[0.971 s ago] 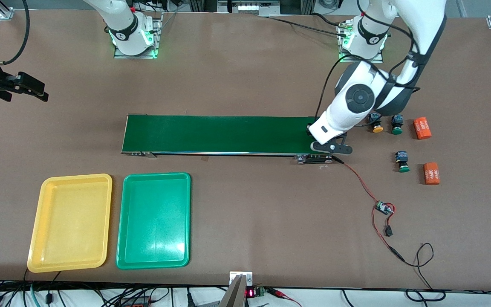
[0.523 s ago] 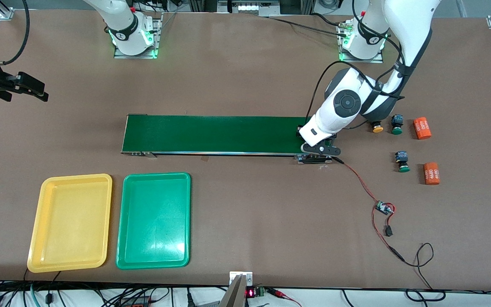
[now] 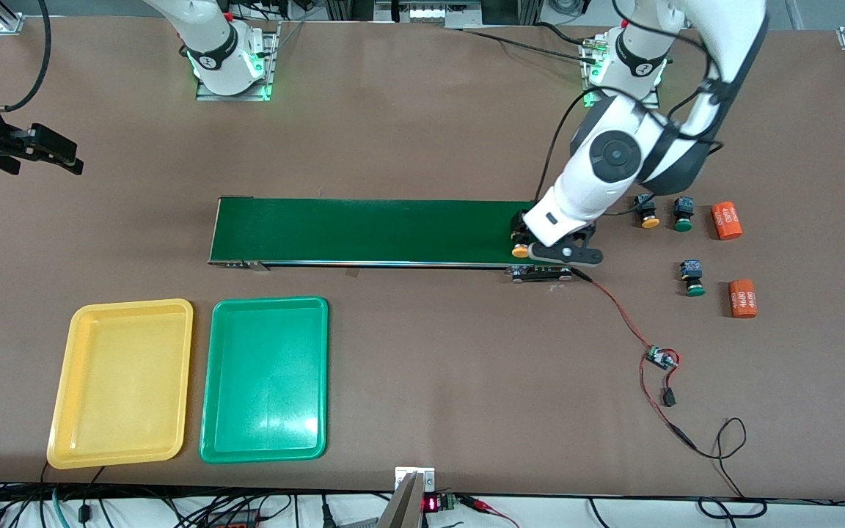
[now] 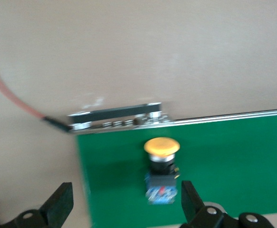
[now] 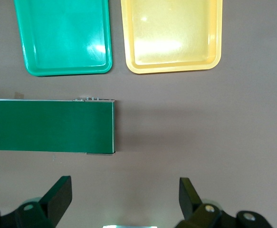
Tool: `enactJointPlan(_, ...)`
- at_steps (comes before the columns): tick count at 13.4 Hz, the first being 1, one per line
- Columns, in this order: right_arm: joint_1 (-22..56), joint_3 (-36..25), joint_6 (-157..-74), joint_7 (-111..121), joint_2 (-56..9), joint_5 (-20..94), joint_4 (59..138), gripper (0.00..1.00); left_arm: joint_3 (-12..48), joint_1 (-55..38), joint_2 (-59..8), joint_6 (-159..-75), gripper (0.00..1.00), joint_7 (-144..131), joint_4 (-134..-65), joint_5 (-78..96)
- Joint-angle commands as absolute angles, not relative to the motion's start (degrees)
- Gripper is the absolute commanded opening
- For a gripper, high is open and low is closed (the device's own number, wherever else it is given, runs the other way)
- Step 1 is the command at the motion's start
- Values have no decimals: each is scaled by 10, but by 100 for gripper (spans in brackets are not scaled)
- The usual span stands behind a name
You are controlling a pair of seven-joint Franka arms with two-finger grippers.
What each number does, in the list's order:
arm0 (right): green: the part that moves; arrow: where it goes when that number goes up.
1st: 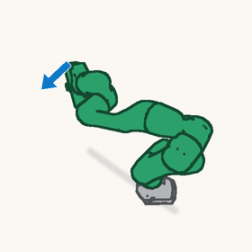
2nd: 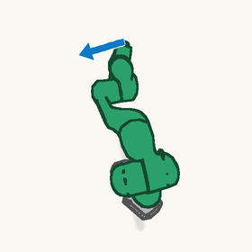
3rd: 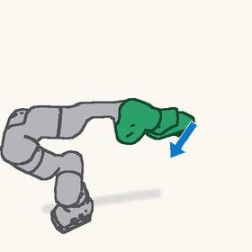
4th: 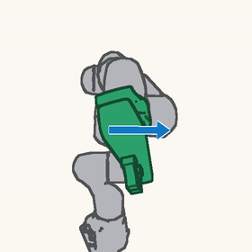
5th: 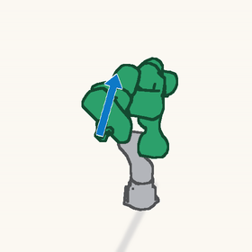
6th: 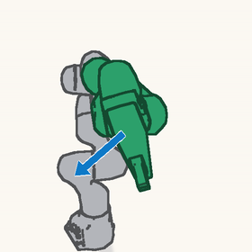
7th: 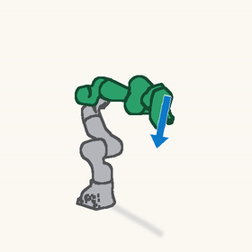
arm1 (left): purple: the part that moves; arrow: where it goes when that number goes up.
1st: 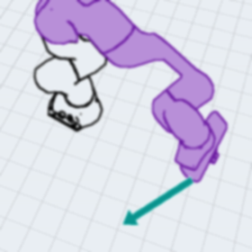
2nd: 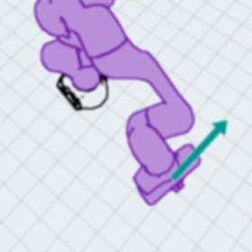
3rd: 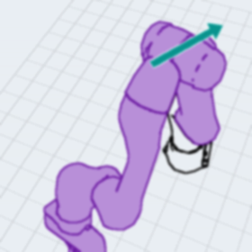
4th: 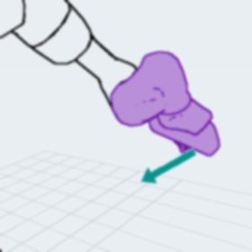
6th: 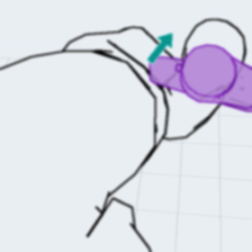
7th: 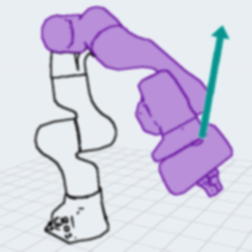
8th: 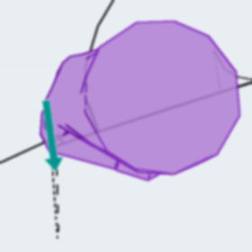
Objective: Sort buttons by color to trays
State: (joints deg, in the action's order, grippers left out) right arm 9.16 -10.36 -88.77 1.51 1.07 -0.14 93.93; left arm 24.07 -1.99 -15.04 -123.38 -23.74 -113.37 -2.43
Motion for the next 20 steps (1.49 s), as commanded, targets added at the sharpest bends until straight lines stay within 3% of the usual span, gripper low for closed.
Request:
enactJointPlan(1,91,-102,-879,22,9,-10,930,100,242,59,-147,-1145,100,-205,-1090,-50)
enactJointPlan(7,92,-102,-878,22,10,-9,931,100,242,242,-206,-1171,100,-24,-1060,-166)
enactJointPlan(10,91,-102,-877,21,9,-9,931,100,242,325,-256,-1273,100,59,-1062,-227)
enactJointPlan(14,91,-102,-877,21,9,-9,931,100,243,374,-305,-1317,100,105,-1074,-228)
enactJointPlan(20,91,-102,-877,21,9,-9,931,100,241,410,-352,-1453,100,164,-1100,-229)
